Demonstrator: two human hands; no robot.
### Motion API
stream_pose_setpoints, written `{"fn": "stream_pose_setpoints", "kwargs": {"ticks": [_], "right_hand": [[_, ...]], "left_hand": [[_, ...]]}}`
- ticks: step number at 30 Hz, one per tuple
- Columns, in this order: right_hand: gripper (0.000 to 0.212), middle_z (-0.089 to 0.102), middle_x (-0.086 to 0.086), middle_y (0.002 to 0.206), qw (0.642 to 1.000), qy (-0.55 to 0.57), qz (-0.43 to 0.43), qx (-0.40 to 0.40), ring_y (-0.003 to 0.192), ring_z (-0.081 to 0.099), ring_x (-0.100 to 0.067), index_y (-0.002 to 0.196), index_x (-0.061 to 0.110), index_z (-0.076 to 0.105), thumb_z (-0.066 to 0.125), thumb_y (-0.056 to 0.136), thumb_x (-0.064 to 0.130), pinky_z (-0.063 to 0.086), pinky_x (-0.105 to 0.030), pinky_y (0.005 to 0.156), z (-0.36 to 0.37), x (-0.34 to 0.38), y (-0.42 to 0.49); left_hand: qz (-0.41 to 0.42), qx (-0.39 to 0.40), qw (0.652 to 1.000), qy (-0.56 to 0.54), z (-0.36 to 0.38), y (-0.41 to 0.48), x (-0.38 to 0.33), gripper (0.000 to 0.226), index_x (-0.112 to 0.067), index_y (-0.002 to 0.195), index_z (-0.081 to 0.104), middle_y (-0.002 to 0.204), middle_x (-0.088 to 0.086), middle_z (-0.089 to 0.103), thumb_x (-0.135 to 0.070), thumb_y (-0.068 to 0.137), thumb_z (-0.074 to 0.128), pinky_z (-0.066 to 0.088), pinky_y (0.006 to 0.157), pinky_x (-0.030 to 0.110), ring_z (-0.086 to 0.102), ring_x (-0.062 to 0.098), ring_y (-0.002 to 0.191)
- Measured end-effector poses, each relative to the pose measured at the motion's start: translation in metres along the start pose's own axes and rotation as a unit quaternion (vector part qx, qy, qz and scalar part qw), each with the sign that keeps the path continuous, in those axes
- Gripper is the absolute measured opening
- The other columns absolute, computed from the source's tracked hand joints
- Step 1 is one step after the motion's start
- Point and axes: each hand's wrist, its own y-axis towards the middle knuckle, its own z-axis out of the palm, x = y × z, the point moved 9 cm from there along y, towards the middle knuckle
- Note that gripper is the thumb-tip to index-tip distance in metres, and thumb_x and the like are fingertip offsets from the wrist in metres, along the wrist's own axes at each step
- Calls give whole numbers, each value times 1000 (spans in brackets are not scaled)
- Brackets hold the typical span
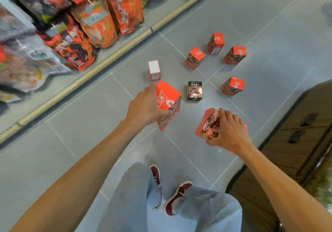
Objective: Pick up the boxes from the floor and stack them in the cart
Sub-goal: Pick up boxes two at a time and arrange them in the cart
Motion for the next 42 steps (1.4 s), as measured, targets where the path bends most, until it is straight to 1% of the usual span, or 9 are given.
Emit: {"fn": "stream_pose_setpoints", "kwargs": {"ticks": [5,13,18,21,23,26,32,38,42], "right_hand": [[132,38,-6,144,997,30,-42,-54,127,40,-29,152,11,13,69,50,73,34,-42,107,-136,66,-35],[130,31,-4,151,972,14,-202,-117,135,34,-26,154,15,11,62,52,78,26,-41,113,-279,196,-53],[130,32,-4,151,934,-35,-333,-123,136,34,-26,153,13,13,60,52,79,28,-41,112,-325,302,-51],[134,31,-5,152,908,-63,-397,-119,136,33,-27,155,13,10,59,54,85,28,-42,112,-339,373,-62],[135,32,-5,152,882,-78,-447,-129,135,35,-29,155,14,10,53,53,91,29,-43,111,-345,424,-80],[133,31,-8,152,834,-114,-527,-119,136,33,-32,155,13,10,60,56,88,28,-45,111,-339,502,-120],[134,33,-10,151,735,-166,-647,-113,134,36,-32,154,14,12,54,54,91,32,-46,109,-287,650,-241],[137,32,-10,151,670,-182,-714,-94,135,35,-33,154,15,10,52,50,93,32,-48,109,-215,765,-385],[140,30,-11,152,634,-196,-744,-76,136,35,-34,154,14,9,52,46,92,32,-48,111,-161,827,-476]], "left_hand": [[-56,-47,996,-50,-118,-63,16,98,-26,142,32,139,-2,48,-67,65,76,45,92,40,52,20,121],[-156,-150,966,-142,-237,-148,81,85,-28,133,43,126,-4,56,-59,62,80,47,85,37,56,22,113],[-243,-253,919,-178,-283,-209,144,74,-25,125,47,117,-4,59,-53,65,81,46,75,34,59,21,104],[-308,-305,878,-200,-296,-262,191,76,-29,124,46,116,-5,60,-58,62,80,51,79,38,59,19,103],[-351,-341,846,-213,-298,-305,221,80,-31,125,44,118,-6,59,-62,60,78,52,82,41,58,18,104],[-415,-386,795,-215,-292,-381,261,84,-30,128,43,119,-5,57,-65,59,77,52,83,42,58,19,105],[-531,-442,693,-204,-260,-557,332,91,-27,130,40,119,-2,56,-73,56,65,52,84,44,57,23,106],[-602,-459,621,-203,-222,-722,392,86,-23,131,41,122,-1,56,-62,62,74,49,84,41,56,26,111],[-632,-469,580,-208,-195,-819,426,81,-22,127,46,117,-1,61,-57,62,77,51,82,39,59,26,106]]}}
